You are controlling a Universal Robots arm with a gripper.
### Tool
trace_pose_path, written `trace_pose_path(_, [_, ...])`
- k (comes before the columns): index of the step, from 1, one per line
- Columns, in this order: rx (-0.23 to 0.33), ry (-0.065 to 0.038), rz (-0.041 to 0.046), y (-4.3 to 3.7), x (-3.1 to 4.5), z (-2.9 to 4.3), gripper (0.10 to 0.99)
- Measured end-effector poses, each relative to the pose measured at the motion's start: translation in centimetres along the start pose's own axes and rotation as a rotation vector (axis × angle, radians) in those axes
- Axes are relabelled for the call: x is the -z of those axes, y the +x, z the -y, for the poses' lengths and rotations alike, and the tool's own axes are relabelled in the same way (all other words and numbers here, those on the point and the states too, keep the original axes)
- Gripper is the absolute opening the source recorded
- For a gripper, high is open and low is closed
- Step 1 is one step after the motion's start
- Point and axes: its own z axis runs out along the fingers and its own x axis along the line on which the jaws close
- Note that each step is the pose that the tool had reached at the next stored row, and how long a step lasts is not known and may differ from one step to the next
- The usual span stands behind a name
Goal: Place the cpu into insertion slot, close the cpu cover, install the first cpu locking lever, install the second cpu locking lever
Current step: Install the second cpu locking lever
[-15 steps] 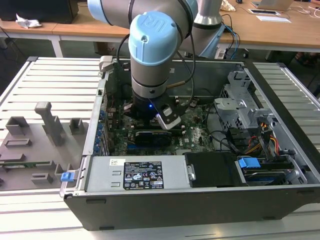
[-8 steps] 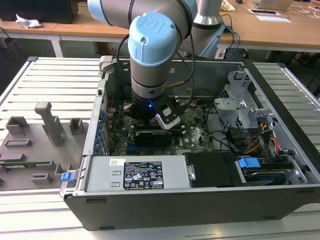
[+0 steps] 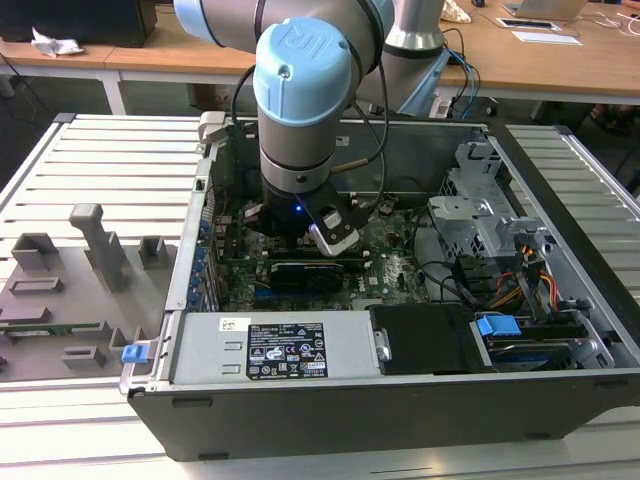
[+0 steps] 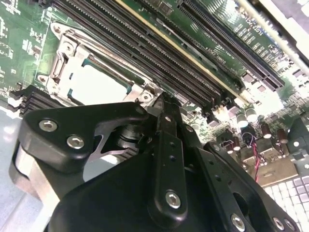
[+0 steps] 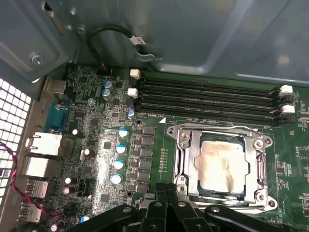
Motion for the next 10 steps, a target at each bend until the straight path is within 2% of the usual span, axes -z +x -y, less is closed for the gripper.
trace_pose_path(10, [0.000,0.000,0.0001,-0.01,0.27,-0.10,0.106])
